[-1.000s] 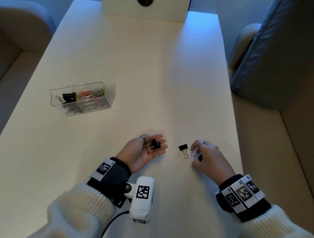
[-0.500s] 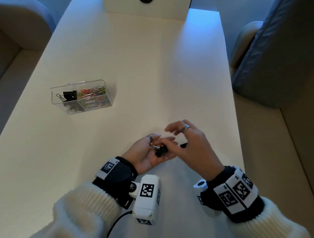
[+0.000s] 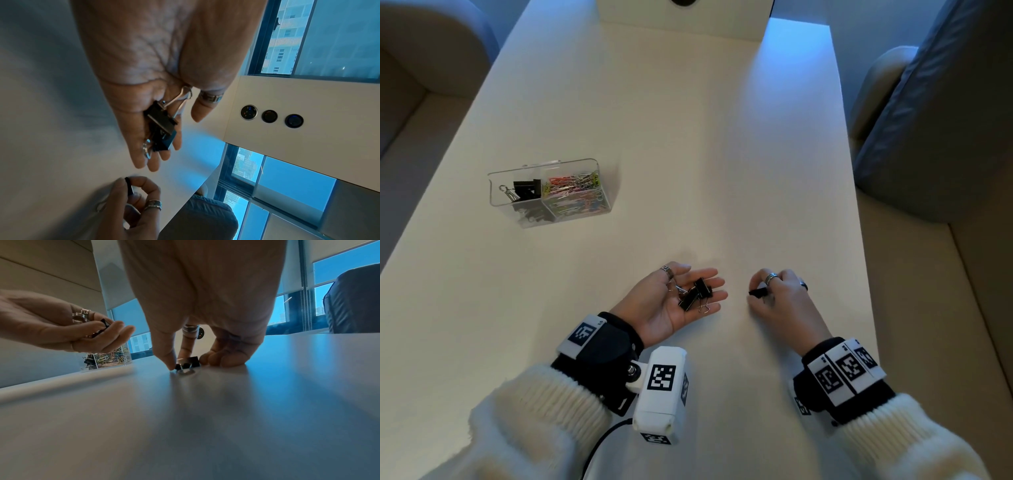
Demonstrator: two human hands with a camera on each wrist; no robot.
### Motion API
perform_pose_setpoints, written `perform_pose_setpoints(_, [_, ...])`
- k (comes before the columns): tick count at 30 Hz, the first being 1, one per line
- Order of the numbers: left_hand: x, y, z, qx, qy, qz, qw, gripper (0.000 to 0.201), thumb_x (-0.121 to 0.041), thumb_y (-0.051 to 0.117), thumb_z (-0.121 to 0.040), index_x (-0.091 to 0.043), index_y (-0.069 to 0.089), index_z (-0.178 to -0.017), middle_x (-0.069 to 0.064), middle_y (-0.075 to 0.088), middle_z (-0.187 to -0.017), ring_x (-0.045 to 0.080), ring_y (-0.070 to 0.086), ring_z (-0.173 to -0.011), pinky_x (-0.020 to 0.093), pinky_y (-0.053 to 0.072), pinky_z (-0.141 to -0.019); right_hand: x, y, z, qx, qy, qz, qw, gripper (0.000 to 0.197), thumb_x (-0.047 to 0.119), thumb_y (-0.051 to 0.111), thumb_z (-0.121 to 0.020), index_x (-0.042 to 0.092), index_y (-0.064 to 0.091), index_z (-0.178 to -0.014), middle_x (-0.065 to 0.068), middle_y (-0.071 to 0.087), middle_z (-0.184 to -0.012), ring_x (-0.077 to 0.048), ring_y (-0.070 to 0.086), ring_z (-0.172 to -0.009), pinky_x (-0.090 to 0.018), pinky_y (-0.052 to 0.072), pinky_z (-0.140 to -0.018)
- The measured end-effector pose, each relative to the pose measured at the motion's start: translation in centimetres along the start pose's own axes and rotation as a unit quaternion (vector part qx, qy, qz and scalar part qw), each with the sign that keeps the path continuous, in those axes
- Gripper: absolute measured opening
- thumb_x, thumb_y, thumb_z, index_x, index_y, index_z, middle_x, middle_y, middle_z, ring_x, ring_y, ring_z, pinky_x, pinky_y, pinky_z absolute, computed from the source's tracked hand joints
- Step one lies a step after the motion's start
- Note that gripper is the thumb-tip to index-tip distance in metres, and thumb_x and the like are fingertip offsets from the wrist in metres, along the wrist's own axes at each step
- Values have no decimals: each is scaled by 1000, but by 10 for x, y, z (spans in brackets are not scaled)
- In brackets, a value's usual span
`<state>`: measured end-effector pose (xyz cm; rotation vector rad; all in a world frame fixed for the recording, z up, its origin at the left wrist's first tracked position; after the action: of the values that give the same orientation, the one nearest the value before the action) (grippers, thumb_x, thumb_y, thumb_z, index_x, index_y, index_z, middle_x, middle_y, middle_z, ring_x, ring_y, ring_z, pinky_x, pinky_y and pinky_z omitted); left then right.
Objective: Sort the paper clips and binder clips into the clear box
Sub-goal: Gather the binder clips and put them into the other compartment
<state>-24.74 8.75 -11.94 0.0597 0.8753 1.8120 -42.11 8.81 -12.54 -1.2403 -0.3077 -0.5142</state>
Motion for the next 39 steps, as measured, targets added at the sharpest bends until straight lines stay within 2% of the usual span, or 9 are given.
perform_pose_setpoints(9, [-15, -16, 10, -5, 24, 8, 1000, 35, -18, 37, -92, 1, 66, -98, 15, 71, -91, 28, 71, -80, 36, 57, -75, 23, -5, 2, 13, -20, -51, 998, 10, 19, 62, -78, 24, 59, -86, -1, 49, -88, -20, 51, -89, -23, 41, -77])
perform_pose_setpoints(15, [-31, -29, 15, -16, 52, 47, 997, 33, -18, 39, -92, 3, 61, -104, 18, 69, -97, 29, 70, -81, 37, 55, -78, 105, -29, 12, -30, -159, -142, 977, 18, 21, 65, -75, 29, 57, -89, 6, 54, -90, -4, 52, -81, -3, 35, -72])
perform_pose_setpoints(18, [-38, -28, 18, 2, 68, 89, 994, 35, -18, 36, -93, 6, 60, -104, 22, 66, -101, 31, 69, -83, 37, 57, -75, 143, -28, 19, -43, -222, -136, 965, 19, 24, 63, -75, 25, 57, -93, 6, 55, -89, -10, 50, -84, -19, 39, -82])
perform_pose_setpoints(21, [-42, -29, 22, 24, 78, 104, 991, 47, -15, 29, -96, 2, 70, -81, 16, 71, -81, 23, 71, -69, 30, 59, -60, 167, -14, 20, -48, -254, -38, 965, 26, 32, 58, -74, 24, 59, -99, 4, 57, -89, -17, 46, -91, -35, 38, -86])
perform_pose_setpoints(23, [-47, -34, 26, 27, 87, 101, 991, 47, -13, 29, -95, 1, 70, -79, 14, 70, -80, 21, 70, -67, 29, 58, -59, 175, -7, 19, -39, -265, -11, 963, 32, 38, 61, -77, 26, 59, -106, 6, 57, -93, -18, 45, -98, -35, 35, -88])
perform_pose_setpoints(26, [-57, -45, 33, 18, 96, 117, 988, 37, -14, 32, -93, 6, 58, -110, 21, 63, -107, 25, 68, -84, 34, 58, -75, 185, -13, 18, -49, -271, -71, 959, 37, 50, 49, -82, 30, 55, -113, 9, 58, -99, -11, 43, -102, -29, 32, -91])
perform_pose_setpoints(31, [-77, -69, 45, -9, 124, 141, 982, 42, -13, 32, -94, 7, 69, -88, 19, 69, -90, 29, 71, -73, 37, 57, -71, 211, -17, -19, -37, -234, -160, 958, 29, 34, 37, -95, 23, 50, -120, 5, 57, -102, -15, 45, -105, -34, 35, -94])
perform_pose_setpoints(36, [-109, -100, 66, -25, 181, 163, 969, 43, -12, 34, -94, 4, 73, -82, 17, 72, -86, 28, 71, -75, 38, 57, -70, 260, -2, -78, -12, -248, -48, 967, 46, 19, 57, -87, 18, 41, -130, -7, 47, -125, -20, 41, -118, -29, 30, -103])
perform_pose_setpoints(39, [-132, -117, 82, -28, 210, 177, 961, 34, -11, 33, -94, 1, 65, -97, 15, 71, -87, 26, 71, -77, 36, 56, -76, 294, 20, -98, 56, -277, 88, 955, 71, 30, 64, -82, 20, 26, -142, -6, 31, -143, -25, 25, -133, -42, 26, -111])
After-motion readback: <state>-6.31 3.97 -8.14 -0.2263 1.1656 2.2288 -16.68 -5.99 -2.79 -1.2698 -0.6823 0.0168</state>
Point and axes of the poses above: each hand's wrist, its own z-axis away from the middle knuckle, its own y-axis out of the palm, x = y × z, the point moved 6 cm from there along -z, towards the middle knuckle
